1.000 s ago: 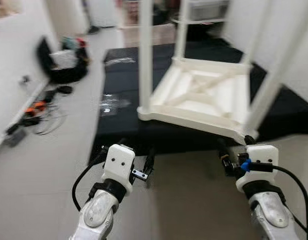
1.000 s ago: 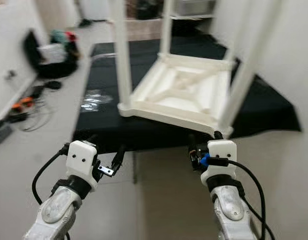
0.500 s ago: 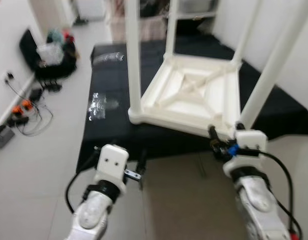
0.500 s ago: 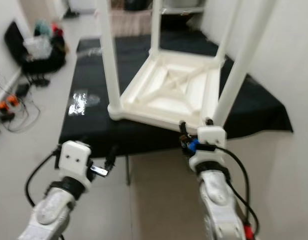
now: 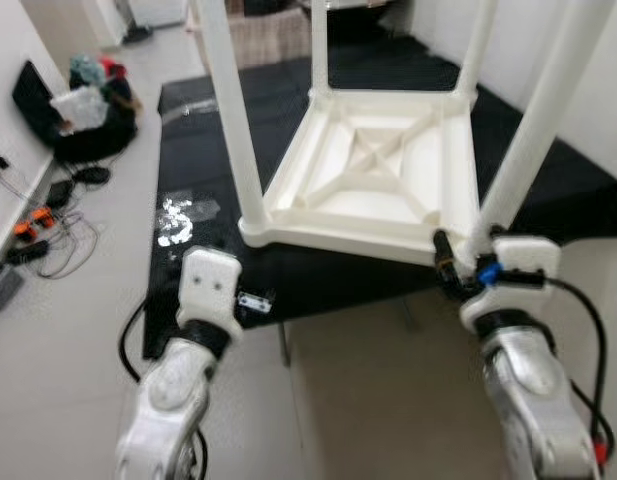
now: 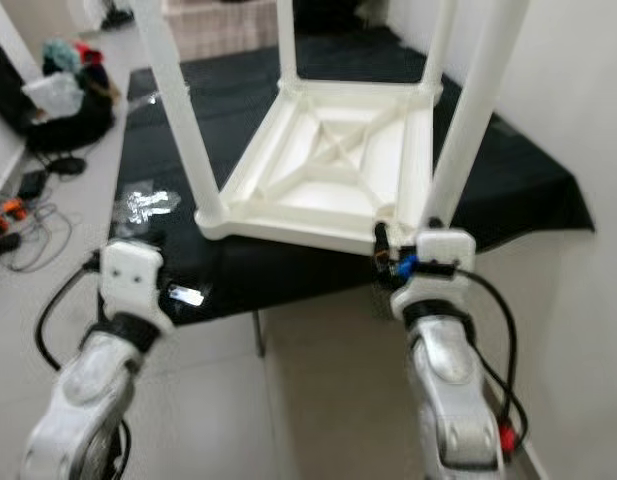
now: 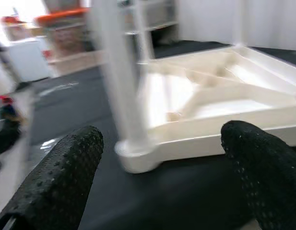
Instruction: Building children table
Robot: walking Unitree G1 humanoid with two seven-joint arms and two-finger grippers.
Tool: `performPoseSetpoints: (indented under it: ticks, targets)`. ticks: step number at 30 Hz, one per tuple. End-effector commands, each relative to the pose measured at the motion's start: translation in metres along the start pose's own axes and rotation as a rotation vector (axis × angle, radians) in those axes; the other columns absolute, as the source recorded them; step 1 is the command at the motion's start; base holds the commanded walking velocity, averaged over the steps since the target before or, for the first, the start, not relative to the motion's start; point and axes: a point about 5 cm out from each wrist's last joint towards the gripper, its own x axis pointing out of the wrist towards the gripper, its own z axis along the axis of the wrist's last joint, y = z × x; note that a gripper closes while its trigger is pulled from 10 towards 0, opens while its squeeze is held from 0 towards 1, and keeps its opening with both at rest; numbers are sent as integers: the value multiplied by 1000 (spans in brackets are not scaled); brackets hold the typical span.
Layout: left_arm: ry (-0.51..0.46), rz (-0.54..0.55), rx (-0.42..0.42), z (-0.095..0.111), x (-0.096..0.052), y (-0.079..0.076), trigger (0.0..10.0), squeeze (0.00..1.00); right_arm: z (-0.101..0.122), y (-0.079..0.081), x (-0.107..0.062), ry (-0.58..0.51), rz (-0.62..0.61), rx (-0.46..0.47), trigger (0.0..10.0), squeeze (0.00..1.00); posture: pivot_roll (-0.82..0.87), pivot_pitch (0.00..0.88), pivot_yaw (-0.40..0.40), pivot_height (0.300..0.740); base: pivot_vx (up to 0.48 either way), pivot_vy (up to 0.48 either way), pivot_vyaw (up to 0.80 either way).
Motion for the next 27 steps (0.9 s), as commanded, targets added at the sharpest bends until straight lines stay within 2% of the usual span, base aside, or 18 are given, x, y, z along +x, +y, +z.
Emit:
performPoseSetpoints:
  ticks: [1, 5, 7, 10, 11, 13, 14, 15, 17, 19, 21, 22, 23, 24, 25, 26, 27]
  targets:
    - [32, 41, 40, -6, 2, 16, 10000, 0, 1, 3, 7, 6, 4, -35, 10000, 0, 27, 103, -5, 740, 0, 0, 0]
    - [33, 29, 44, -6, 4, 17, 10000, 0, 2, -2, 10, 4, -26, -58, 10000, 0, 27, 103, -5, 740, 0, 0, 0]
    - [73, -87, 50, -9, 10, 16, 10000, 0, 2, -16, 17, 26, -150, -160, 10000, 0, 33, 117, -9, 740, 0, 0, 0]
    - [90, -138, 48, -10, 12, 16, 10000, 0, 3, -21, 18, 29, -198, -178, 10000, 0, 33, 117, -9, 740, 0, 0, 0]
    - [105, -199, 60, -14, 14, 18, 10000, 0, 5, -26, 19, 30, -255, -209, 10000, 0, 38, 122, -7, 740, 0, 0, 0]
    - [127, -233, 120, -19, 21, 28, 10000, 0, 5, -29, 18, 39, -309, -211, 10000, 0, 35, 128, -2, 740, 0, 0, 0]
    - [127, -233, 120, -19, 21, 28, 10000, 0, 5, -29, 18, 39, -309, -211, 10000, 0, 35, 128, -2, 740, 0, 0, 0]
    - [136, -227, 141, -22, 26, 35, 10000, 0, 4, -31, 17, 53, -342, -217, 10000, 0, 35, 129, 0, 740, 0, 0, 0]
    - [136, -227, 141, -22, 26, 35, 10000, 0, 4, -31, 17, 53, -342, -217, 10000, 0, 35, 129, 0, 740, 0, 0, 0]
    - [125, -203, 178, -23, 39, 52, 10000, 0, -1, -40, 12, 103, -425, -271, 10000, 0, 39, 146, 2, 740, 0, 0, 0]
    - [118, -193, 183, -23, 44, 58, 10000, 0, -3, -42, 11, 120, -448, -285, 10000, 4, 39, 146, 2, 740, 0, 0, 0]
    - [107, -188, 206, -21, 50, 63, 10000, 0, -5, -46, 10, 130, -475, -285, 10000, 1000, 37, 152, 7, 740, 0, 0, 0]
    - [107, -188, 206, -21, 50, 63, 10000, 0, -5, -46, 10, 130, -475, -285, 10000, 1000, 37, 152, 7, 740, 0, 0, 0]
    - [92, -184, 220, -18, 55, 66, 10000, 212, -5, -49, 9, 133, -500, -297, 10000, 1000, 41, 160, 7, 740, 0, 0, 0]
    - [92, -184, 220, -18, 55, 66, 10000, 212, -5, -49, 9, 133, -500, -297, 10000, 1000, 41, 160, 7, 740, 0, 0, 0]
    - [70, -185, 222, -12, 63, 67, 10000, 1000, -7, -53, 9, 146, -543, -305, 10000, 1000, 47, 168, 7, 740, 0, 0, 0]
    - [70, -185, 222, -12, 63, 67, 10000, 1000, -7, -53, 9, 146, -543, -305, 10000, 1000, 47, 168, 7, 740, 0, 0, 0]
